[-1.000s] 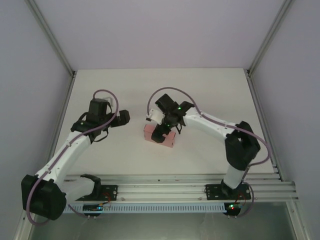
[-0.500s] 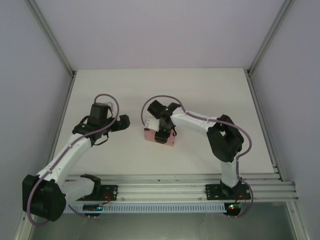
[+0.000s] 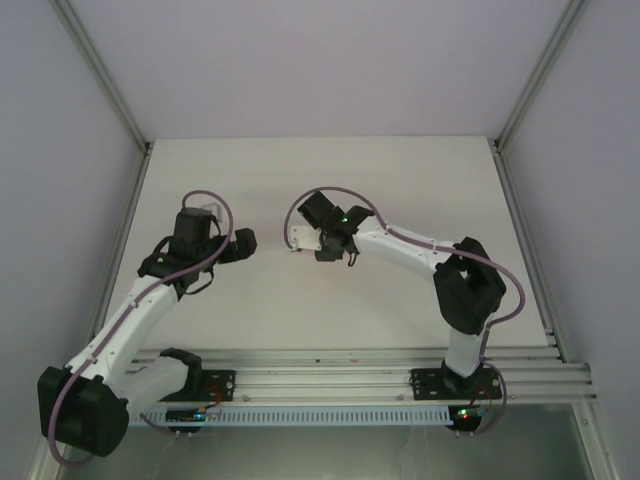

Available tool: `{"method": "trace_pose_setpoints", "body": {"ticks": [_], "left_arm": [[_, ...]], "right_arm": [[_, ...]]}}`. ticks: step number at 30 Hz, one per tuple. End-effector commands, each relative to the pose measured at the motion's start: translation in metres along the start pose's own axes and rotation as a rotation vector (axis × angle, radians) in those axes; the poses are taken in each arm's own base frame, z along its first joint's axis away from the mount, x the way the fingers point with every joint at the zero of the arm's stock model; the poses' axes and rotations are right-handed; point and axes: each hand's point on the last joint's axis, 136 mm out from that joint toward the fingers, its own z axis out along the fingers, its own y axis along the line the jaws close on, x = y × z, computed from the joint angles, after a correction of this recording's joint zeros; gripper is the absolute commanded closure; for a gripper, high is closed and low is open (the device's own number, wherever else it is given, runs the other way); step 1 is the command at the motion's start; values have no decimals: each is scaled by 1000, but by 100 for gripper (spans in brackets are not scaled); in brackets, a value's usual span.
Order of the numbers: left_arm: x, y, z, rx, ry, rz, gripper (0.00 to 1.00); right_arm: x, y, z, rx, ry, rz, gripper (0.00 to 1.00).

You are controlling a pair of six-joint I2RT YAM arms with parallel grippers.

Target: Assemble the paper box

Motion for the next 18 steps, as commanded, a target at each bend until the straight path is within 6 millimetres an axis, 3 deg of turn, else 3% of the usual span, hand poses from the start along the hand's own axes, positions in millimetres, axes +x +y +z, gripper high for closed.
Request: {"method": "trace_pose_setpoints", "body": {"ticks": [1, 9, 18], "left_arm": [[-4, 5, -4, -24, -29, 10, 0], [-3, 9, 1, -46, -18, 8, 0], [-2, 9, 0, -45, -18, 5, 0]], "right_arm": [[5, -42, 13, 256, 30, -211, 71], [23, -63, 66, 329, 6, -198, 67], [42, -46, 95, 258, 17, -111, 58]]}}
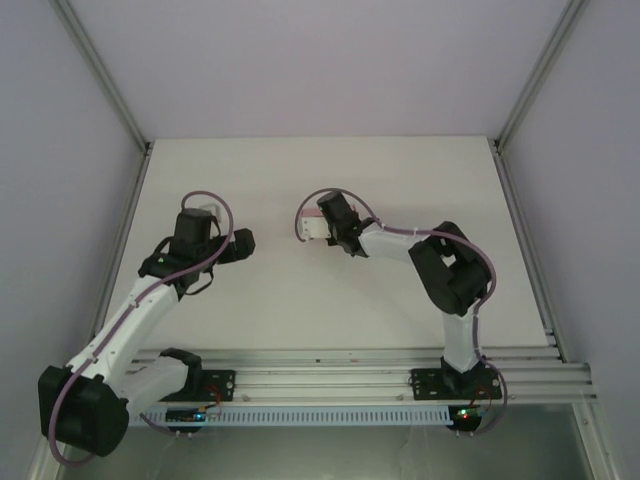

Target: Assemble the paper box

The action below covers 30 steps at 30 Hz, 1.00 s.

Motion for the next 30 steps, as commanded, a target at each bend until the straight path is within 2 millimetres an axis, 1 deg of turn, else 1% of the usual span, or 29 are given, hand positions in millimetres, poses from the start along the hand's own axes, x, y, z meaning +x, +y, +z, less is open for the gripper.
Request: {"method": "trace_pose_setpoints", "body": {"ticks": [1, 3, 5, 7, 8, 10, 13, 15, 17, 19, 22, 25, 28, 30], "left_arm": [[-3, 3, -1, -13, -13, 5, 0], [-1, 4, 0, -18, -10, 4, 0], [-1, 5, 0, -22, -9, 4, 0], [-2, 4, 1, -21, -8, 5, 0], [-2, 4, 1, -19, -7, 6, 0], [-2, 3, 0, -14, -10, 8, 0], [-4, 3, -2, -13, -20, 10, 0], [-6, 2, -3, -6, -29, 11, 0], [-8, 0, -4, 1, -37, 15, 0], [-9, -1, -5, 3, -36, 23, 0], [-10, -1, -6, 4, -38, 32, 0], [-13, -2, -8, 7, -47, 43, 0], [-17, -3, -10, 4, -62, 50, 1], [-20, -2, -11, -3, -73, 61, 0]], "right_arm": [[4, 23, 9, -65, 2, 26, 54], [3, 29, 3, -106, -8, 46, 44], [4, 36, -2, -146, -8, 46, 37], [6, 42, -8, -186, -5, 44, 33], [7, 44, -11, -206, 0, 48, 28], [7, 47, -18, -239, -1, 59, 25], [8, 50, -28, -296, -1, 75, 14], [10, 53, -33, -341, 12, 85, 10], [9, 59, -43, -412, 14, 101, 4], [7, 65, -55, -488, 7, 115, 1], [3, 59, -73, -541, -5, 162, 1], [-5, 40, -94, -526, -65, 237, 1], [-10, 6, -121, -463, -152, 388, 1], [-2, -21, -133, -374, -156, 516, 1]]}}
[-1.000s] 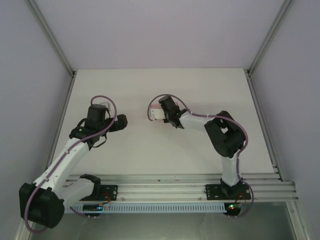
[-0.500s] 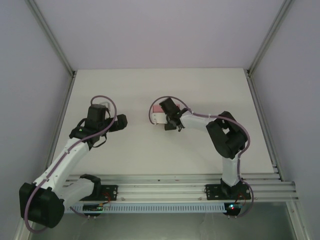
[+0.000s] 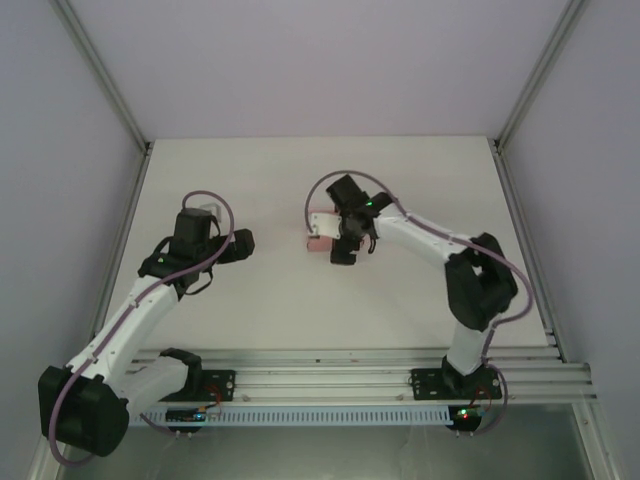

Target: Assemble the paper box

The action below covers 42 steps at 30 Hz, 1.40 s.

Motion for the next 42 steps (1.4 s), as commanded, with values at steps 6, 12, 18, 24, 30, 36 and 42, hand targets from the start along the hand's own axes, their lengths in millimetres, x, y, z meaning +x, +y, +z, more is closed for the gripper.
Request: {"method": "trace_pose_setpoints", "body": {"ticks": [6, 12, 18, 24, 30, 36, 42], "left_arm": [[-36, 23, -1, -138, -188, 88, 0], [-53, 75, 25, -333, -338, 169, 0], [-52, 104, 31, -315, -581, 166, 0], [-37, 108, 49, -260, -592, 180, 0], [-35, 117, 60, -253, -638, 204, 0], [-43, 116, 95, -207, -534, 226, 0], [-41, 125, 98, -200, -478, 180, 0]], "right_arm": [[50, -83, -101, 413, -185, 711, 1], [139, -75, -86, 579, -293, 966, 1], [198, -49, -75, 639, -396, 1117, 1], [220, -40, -60, 700, -514, 1117, 1], [232, -42, -45, 756, -513, 1069, 1], [266, -62, -26, 728, -427, 1248, 1], [270, -63, -30, 792, -439, 1271, 1]]}}
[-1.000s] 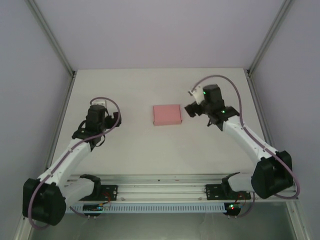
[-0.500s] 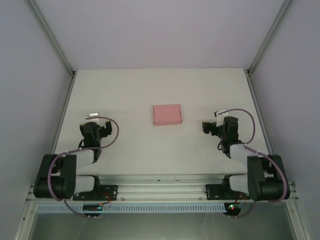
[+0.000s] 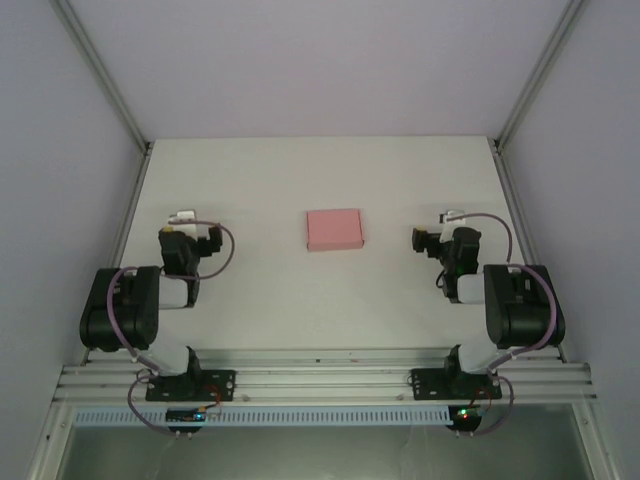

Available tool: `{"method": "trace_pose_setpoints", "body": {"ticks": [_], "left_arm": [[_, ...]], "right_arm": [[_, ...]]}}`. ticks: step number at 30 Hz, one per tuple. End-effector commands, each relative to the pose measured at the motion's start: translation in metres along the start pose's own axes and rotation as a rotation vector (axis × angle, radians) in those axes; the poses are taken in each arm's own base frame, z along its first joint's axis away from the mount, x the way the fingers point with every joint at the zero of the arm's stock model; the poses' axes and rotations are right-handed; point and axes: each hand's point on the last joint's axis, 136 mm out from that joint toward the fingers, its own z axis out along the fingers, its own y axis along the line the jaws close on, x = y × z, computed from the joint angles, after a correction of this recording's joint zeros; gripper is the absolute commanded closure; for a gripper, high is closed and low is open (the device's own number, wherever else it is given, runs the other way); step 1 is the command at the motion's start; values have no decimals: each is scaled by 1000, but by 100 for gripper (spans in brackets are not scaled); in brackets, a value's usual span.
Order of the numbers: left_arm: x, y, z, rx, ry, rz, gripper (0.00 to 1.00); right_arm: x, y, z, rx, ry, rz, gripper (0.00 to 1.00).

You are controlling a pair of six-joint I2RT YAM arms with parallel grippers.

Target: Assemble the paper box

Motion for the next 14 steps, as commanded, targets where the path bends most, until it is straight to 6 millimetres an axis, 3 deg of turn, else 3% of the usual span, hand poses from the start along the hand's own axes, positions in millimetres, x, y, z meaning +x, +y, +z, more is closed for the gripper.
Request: {"method": "trace_pose_setpoints", "body": {"ticks": [1, 14], "left_arm": [[0, -4, 1, 33, 8, -15, 1], [2, -5, 0, 33, 18, -13, 0]], "right_arm": [[-5, -3, 1, 26, -5, 34, 1], [-4, -3, 1, 32, -6, 30, 1]]}}
